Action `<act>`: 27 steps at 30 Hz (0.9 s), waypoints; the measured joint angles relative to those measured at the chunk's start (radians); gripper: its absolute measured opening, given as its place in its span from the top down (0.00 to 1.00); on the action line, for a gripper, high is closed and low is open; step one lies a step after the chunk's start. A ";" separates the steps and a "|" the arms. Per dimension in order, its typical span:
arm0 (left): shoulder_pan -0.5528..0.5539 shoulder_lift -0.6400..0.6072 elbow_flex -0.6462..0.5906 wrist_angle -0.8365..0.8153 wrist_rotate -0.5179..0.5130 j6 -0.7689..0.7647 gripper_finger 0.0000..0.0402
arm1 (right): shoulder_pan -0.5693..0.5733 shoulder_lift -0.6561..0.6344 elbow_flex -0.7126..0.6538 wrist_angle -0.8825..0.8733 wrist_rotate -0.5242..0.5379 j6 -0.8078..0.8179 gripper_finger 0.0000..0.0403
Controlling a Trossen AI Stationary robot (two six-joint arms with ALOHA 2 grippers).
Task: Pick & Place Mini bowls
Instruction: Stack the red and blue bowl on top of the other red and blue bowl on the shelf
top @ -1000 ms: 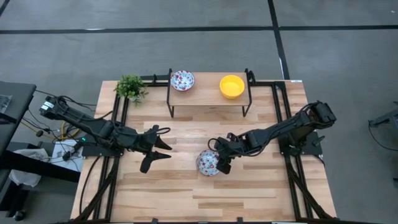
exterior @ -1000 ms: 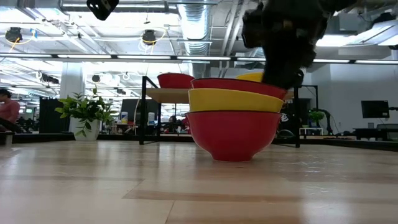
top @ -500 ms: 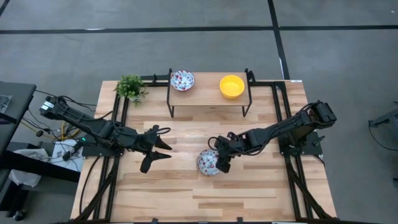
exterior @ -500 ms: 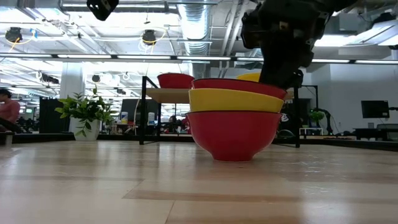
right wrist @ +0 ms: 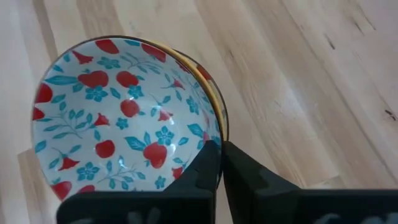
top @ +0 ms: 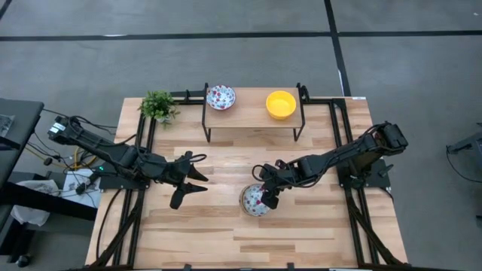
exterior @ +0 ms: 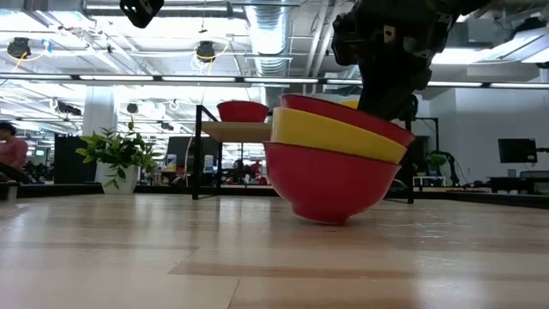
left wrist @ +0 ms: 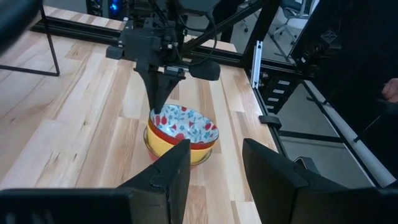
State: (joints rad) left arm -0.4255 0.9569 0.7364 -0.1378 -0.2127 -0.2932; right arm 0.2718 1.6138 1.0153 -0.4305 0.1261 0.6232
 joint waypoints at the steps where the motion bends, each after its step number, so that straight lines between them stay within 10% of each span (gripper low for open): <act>1: 0.000 0.000 0.000 0.000 0.000 0.000 0.64 | 0.000 0.000 0.004 -0.005 0.000 0.001 0.99; 27: 0.000 0.000 0.000 0.004 0.000 -0.001 0.64 | -0.096 -0.013 0.117 -0.106 -0.173 -0.058 1.00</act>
State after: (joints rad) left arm -0.4252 0.9569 0.7364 -0.1341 -0.2127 -0.2939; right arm 0.1757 1.6009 1.1320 -0.5369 -0.0472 0.5648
